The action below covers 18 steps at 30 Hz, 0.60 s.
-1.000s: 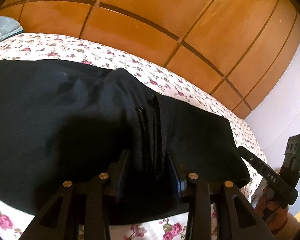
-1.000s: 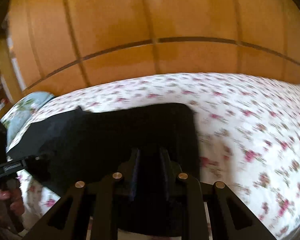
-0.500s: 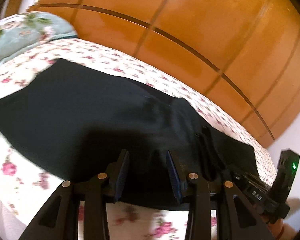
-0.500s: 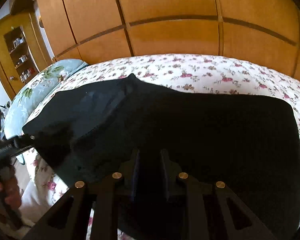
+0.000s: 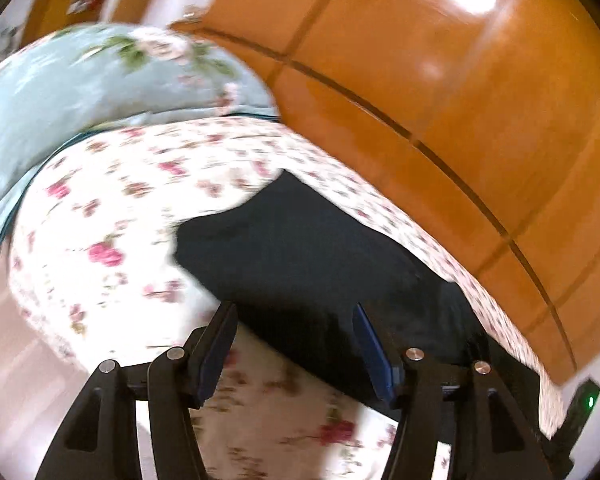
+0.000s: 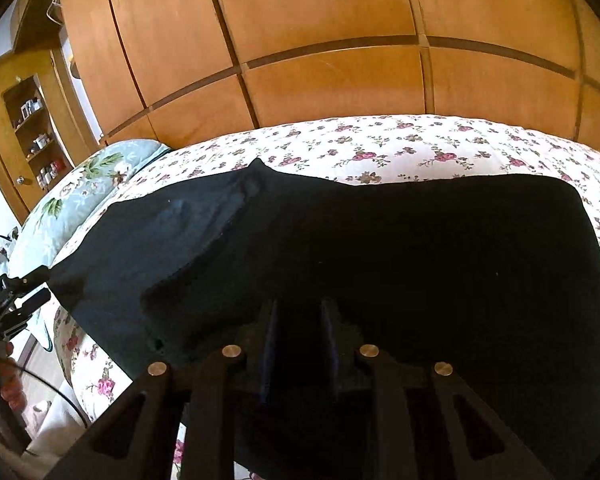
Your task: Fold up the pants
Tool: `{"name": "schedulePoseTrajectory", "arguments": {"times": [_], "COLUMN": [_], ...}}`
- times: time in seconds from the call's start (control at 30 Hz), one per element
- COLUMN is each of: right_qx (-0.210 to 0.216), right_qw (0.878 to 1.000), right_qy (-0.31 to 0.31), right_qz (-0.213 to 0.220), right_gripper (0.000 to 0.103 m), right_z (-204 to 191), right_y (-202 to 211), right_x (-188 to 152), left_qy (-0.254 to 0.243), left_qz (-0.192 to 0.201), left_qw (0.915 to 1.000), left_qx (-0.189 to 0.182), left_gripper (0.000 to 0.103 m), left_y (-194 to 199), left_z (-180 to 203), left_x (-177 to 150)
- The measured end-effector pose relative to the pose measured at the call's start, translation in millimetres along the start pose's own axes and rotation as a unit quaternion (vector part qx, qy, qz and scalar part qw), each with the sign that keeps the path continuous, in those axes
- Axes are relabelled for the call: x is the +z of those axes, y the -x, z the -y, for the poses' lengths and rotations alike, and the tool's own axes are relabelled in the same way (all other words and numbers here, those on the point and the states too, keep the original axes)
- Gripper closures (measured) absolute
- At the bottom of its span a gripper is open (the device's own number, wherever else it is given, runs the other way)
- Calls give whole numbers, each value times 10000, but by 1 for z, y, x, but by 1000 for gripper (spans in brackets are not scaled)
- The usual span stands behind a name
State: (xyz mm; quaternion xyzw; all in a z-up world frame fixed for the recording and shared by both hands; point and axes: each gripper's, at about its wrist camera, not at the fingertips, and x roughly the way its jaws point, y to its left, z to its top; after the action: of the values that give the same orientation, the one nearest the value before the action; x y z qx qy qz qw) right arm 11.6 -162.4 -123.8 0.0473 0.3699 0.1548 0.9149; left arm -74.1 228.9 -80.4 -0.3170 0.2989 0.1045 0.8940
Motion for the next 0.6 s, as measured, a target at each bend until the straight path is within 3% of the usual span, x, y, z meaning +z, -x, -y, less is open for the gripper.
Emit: {"name": "schedulePoseTrajectory", "arguments": {"times": [0.13,0.47,0.57,0.6], "right_qx": [-48,-69,-82,-89], "right_qw": [10000,9999,9999,9999], "right_qy": [-28,-73,-58,-52], "right_qz": [1,-51,-57,-57], "right_gripper": [79,78,78,78], "right_z": [-1,-1,-1,-1], "right_y": [0,-1,-1,-1], "right_x": [0,1,2,2], "left_qy": [579,931,985,947], "left_qz": [-418,-290,-261,-277], "left_qw": [9974,9931,9932,9940], "left_qx": [-112,-652,-571,-478], "left_gripper": [42,42,55,72], "left_y": [-17,-41,-47,-48], "left_z": [-28,-47,-47,-45], "left_x": [2,19,26,26]}}
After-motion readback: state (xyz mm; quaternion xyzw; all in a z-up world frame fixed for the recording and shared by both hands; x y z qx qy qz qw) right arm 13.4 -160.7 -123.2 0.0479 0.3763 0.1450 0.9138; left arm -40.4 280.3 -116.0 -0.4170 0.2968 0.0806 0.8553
